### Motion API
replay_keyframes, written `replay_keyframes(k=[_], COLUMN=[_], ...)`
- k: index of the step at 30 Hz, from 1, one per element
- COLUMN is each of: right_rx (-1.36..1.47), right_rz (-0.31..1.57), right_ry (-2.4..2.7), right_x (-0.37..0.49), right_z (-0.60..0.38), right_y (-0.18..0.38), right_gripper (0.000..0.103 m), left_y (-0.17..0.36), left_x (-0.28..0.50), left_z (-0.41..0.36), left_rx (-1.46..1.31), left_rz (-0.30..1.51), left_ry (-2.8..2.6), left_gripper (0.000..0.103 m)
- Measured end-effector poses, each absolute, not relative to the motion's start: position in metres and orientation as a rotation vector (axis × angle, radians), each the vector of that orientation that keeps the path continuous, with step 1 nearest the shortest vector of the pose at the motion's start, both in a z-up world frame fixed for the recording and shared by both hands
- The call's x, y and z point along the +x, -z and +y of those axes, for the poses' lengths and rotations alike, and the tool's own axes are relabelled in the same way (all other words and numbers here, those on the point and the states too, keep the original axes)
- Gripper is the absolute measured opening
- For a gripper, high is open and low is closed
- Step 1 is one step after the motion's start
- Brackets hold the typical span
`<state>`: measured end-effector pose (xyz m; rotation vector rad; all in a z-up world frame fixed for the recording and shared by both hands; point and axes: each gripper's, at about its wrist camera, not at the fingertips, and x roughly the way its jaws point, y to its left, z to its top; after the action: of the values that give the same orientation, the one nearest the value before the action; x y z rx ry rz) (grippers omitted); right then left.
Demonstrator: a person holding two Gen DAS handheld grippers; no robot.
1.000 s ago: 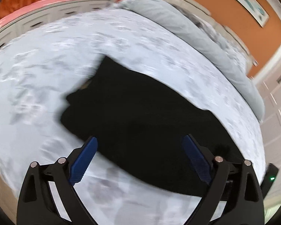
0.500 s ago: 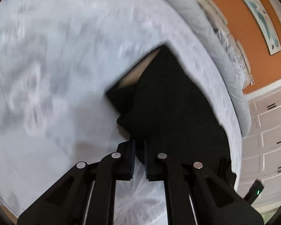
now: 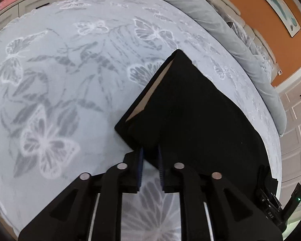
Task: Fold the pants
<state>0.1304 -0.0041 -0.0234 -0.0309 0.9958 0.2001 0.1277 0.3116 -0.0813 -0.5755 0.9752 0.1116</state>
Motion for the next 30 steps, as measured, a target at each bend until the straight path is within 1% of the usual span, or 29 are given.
replay_keyframes(k=[1, 2, 3, 4, 6, 7, 8, 9, 11, 12, 13, 15, 17, 18, 19, 20, 22, 23, 26, 27, 28, 29, 30], right_rx=[-0.064, -0.078, -0.049, -0.012, 0.027, 0.013, 0.01, 0.003, -0.019, -0.004, 0.022, 0.038, 0.014, -0.016, -0.047, -0.097, -0.125, -0.12, -0.037, -0.027, -0.031, -0.036, -0.036], right_rz=[0.987, 0.98, 0.971, 0.956, 0.915, 0.931, 0.979, 1.014, 0.993, 0.995, 0.989, 1.01, 1.027, 1.019, 1.024, 1.036, 1.007, 1.0, 0.921, 0.86, 0.839, 0.859, 0.917], right_ry=[-0.192, -0.198, -0.207, -0.205, -0.211, -0.215, -0.226, -0.23, -0.227, -0.244, -0.254, -0.228, -0.244, -0.253, -0.251, -0.236, -0.226, -0.225, -0.215, -0.241, -0.26, -0.281, -0.292], right_x=[0.131, 0.131, 0.132, 0.132, 0.133, 0.136, 0.141, 0.145, 0.143, 0.142, 0.139, 0.132, 0.126, 0.123, 0.124, 0.127, 0.127, 0.129, 0.127, 0.124, 0.124, 0.129, 0.136], right_z=[-0.001, 0.0, -0.002, -0.006, -0.008, -0.006, -0.004, -0.003, -0.001, -0.003, -0.007, -0.015, -0.014, -0.011, -0.008, -0.001, 0.006, 0.008, 0.001, 0.003, 0.005, 0.01, 0.012], right_y=[0.023, 0.021, 0.016, 0.01, 0.001, 0.005, 0.015, 0.025, 0.018, 0.012, 0.008, 0.005, 0.006, 0.008, 0.013, 0.021, 0.022, 0.019, -0.003, -0.016, -0.019, -0.013, -0.002], right_gripper=[0.028, 0.02, 0.016, 0.015, 0.014, 0.02, 0.022, 0.022, 0.025, 0.034, 0.049, 0.067, 0.067, 0.064, 0.047, 0.041, 0.016, 0.011, 0.011, 0.011, 0.011, 0.012, 0.017], left_y=[0.077, 0.073, 0.069, 0.065, 0.061, 0.061, 0.062, 0.063, 0.067, 0.067, 0.067, 0.063, 0.061, 0.061, 0.062, 0.064, 0.068, 0.069, 0.07, 0.07, 0.071, 0.074, 0.078], left_x=[0.126, 0.123, 0.121, 0.12, 0.11, 0.11, 0.109, 0.11, 0.106, 0.104, 0.1, 0.094, 0.088, 0.088, 0.088, 0.088, 0.088, 0.089, 0.09, 0.092, 0.095, 0.098, 0.103], left_z=[0.309, 0.306, 0.304, 0.303, 0.312, 0.316, 0.317, 0.319, 0.32, 0.32, 0.321, 0.32, 0.318, 0.317, 0.317, 0.317, 0.315, 0.315, 0.311, 0.31, 0.309, 0.308, 0.307], left_rx=[-0.548, -0.52, -0.496, -0.485, -0.494, -0.511, -0.531, -0.554, -0.583, -0.589, -0.587, -0.567, -0.54, -0.534, -0.535, -0.538, -0.548, -0.553, -0.559, -0.558, -0.562, -0.568, -0.587], left_rz=[0.969, 0.958, 0.948, 0.941, 0.923, 0.918, 0.921, 0.93, 0.948, 0.95, 0.947, 0.938, 0.932, 0.934, 0.937, 0.942, 0.955, 0.959, 0.964, 0.964, 0.966, 0.97, 0.975], left_ry=[-0.137, -0.157, -0.176, -0.188, -0.183, -0.179, -0.177, -0.173, -0.17, -0.172, -0.175, -0.179, -0.184, -0.182, -0.178, -0.174, -0.168, -0.166, -0.142, -0.138, -0.133, -0.133, -0.131], left_gripper=[0.02, 0.023, 0.03, 0.033, 0.049, 0.054, 0.06, 0.061, 0.061, 0.061, 0.061, 0.061, 0.063, 0.065, 0.065, 0.065, 0.065, 0.065, 0.066, 0.067, 0.069, 0.074, 0.075])
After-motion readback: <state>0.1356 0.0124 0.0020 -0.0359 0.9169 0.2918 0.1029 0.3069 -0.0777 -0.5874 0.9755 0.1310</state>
